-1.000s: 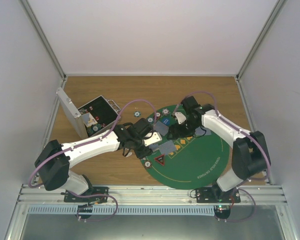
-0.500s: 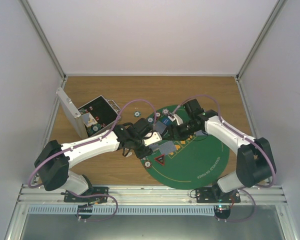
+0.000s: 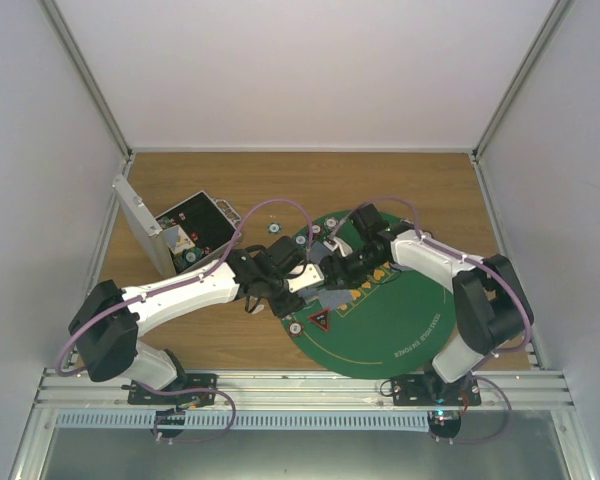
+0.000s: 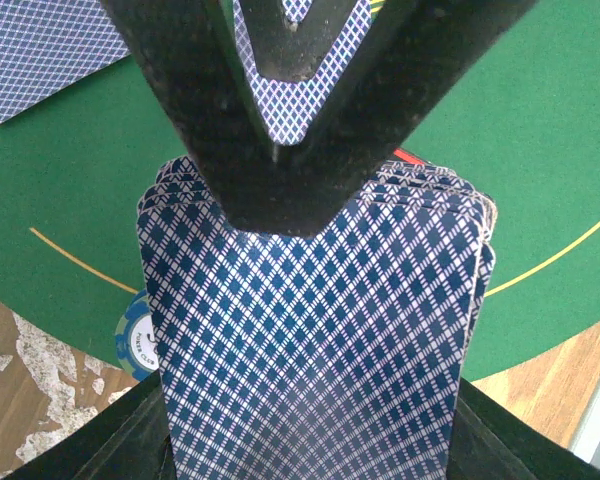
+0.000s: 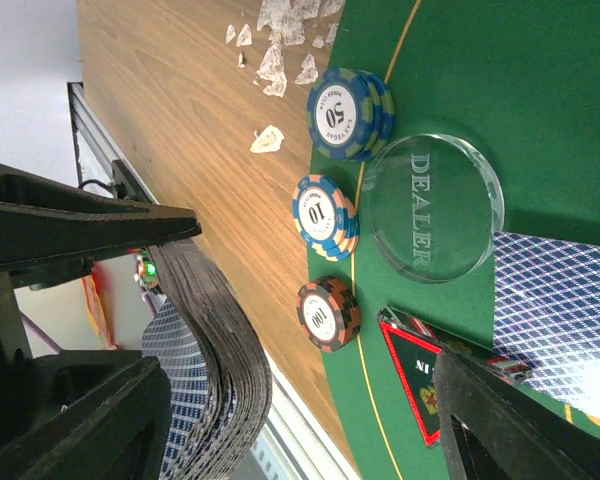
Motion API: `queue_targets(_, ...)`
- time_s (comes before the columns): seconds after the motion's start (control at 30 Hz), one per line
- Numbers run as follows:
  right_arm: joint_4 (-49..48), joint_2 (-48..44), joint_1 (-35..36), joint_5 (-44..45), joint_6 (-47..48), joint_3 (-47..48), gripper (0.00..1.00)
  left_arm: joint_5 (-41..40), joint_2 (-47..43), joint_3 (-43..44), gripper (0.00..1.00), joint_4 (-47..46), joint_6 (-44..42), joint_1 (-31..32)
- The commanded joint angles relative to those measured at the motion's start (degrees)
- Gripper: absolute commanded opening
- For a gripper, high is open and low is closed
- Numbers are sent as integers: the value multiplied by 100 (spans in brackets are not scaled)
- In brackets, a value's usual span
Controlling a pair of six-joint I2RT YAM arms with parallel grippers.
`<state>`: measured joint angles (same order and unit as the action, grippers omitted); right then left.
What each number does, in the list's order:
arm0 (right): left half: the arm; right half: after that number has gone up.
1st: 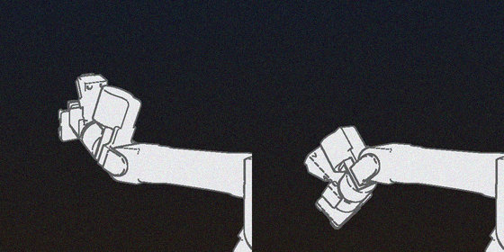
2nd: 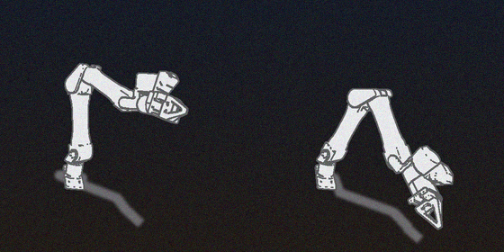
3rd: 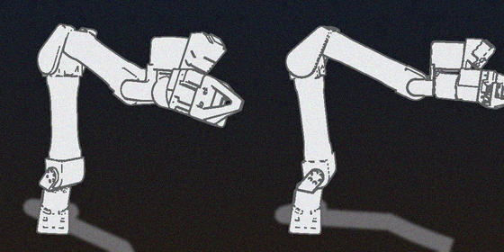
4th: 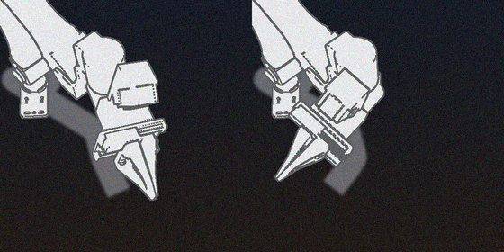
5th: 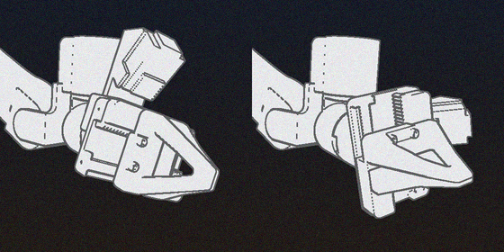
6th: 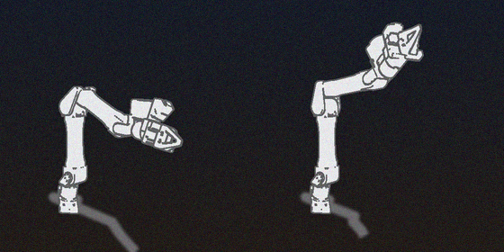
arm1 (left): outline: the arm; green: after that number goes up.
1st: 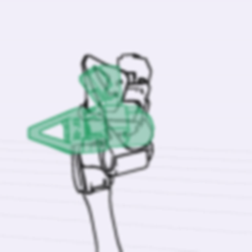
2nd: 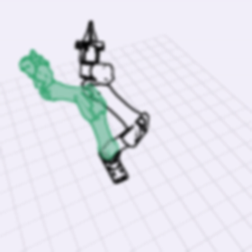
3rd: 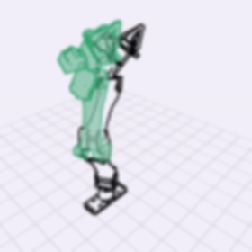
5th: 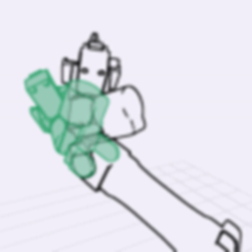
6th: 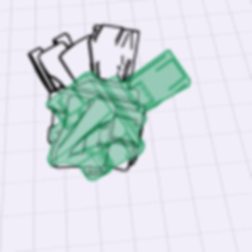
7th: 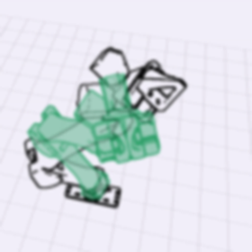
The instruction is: Distribute texas hold em gaming equipment
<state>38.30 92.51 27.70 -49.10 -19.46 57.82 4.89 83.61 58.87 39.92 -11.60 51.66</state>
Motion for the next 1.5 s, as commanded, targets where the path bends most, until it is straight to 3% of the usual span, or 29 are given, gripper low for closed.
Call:
queue_targets(0.0,-198,124,143,98,-214,113,72,-14,-194,-51,58,-138,-42,11)
queue_targets(0.6,-202,168,293,661,-334,48,66,-20,-196,-52,58,-138,-43,11)
queue_targets(1.13,-17,-58,71,516,-114,-101,59,-14,-197,-32,58,-122,-42,11)
queue_targets(1.47,27,-137,69,319,-49,-61,40,-5,-205,-42,58,-131,-40,11)
